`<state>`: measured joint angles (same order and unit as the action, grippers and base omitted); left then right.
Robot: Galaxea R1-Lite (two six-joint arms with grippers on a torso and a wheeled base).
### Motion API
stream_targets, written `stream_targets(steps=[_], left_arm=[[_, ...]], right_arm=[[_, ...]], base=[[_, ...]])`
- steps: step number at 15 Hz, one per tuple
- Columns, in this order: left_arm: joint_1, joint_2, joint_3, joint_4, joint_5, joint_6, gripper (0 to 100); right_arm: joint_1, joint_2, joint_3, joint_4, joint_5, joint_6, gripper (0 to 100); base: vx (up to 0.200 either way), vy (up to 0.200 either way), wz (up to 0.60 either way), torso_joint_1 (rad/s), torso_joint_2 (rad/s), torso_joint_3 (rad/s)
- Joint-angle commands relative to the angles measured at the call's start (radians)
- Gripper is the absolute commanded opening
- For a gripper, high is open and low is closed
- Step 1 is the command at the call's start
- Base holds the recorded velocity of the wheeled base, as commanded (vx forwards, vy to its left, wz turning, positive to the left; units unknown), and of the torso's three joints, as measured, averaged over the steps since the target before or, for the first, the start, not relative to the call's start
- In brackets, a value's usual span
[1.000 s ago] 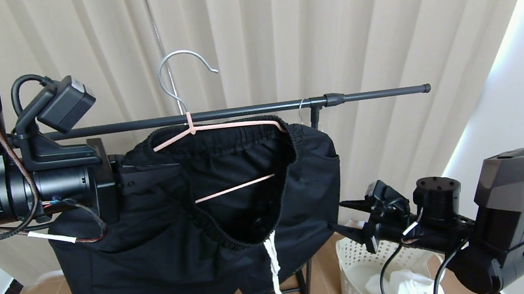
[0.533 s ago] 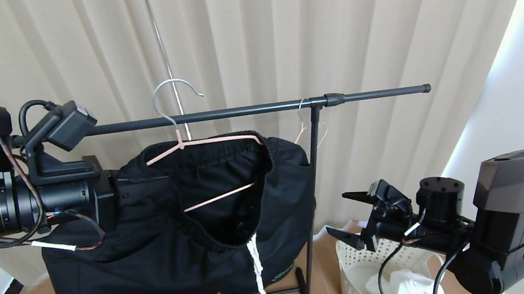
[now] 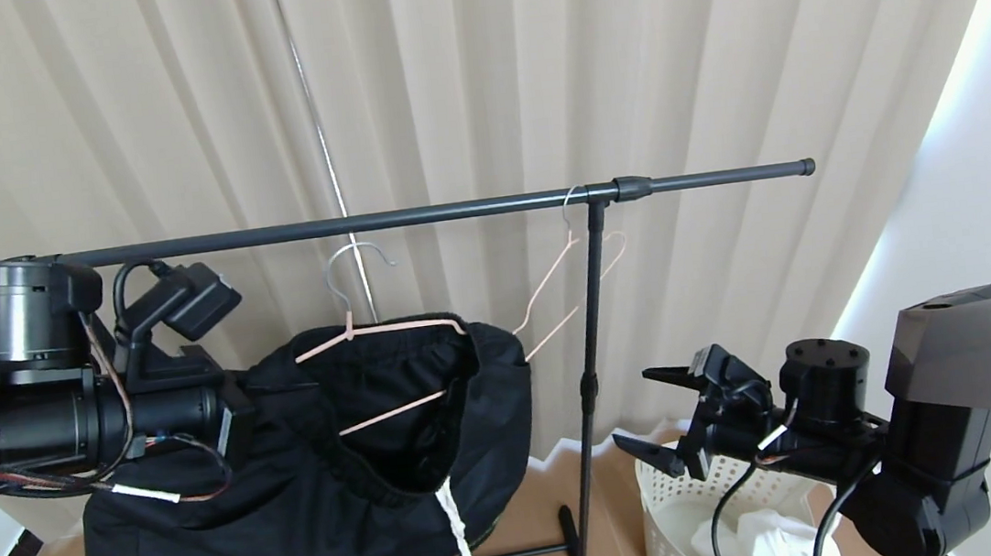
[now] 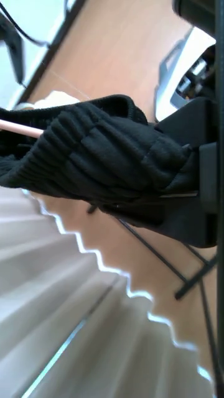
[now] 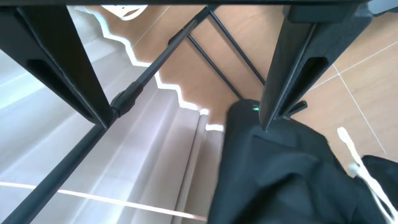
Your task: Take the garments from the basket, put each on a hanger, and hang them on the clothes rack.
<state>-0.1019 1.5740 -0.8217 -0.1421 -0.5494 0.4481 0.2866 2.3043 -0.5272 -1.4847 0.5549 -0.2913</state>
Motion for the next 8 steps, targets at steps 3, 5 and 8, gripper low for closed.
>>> stream_targets(steps=[3,5,8], left_arm=[[-0.021,0.072,0.041,-0.001,0.114,0.087,0],[-0.033,0.104,0.039,-0.001,0.186,0.100,0],[-0.051,0.156,0.035,-0.005,0.293,0.100,0]], right_arm=[[0.000,0.003,-0.002,0.000,0.000,0.000,100],[0.000,0.003,0.000,0.000,-0.001,0.000,100],[0.000,0.009,0.000,0.000,-0.001,0.000,100]], base=[[0.000,0.000,0.00,0.000,0.00,0.000],[0.000,0.000,0.00,0.000,0.00,0.000],[0.000,0.000,0.00,0.000,0.00,0.000]])
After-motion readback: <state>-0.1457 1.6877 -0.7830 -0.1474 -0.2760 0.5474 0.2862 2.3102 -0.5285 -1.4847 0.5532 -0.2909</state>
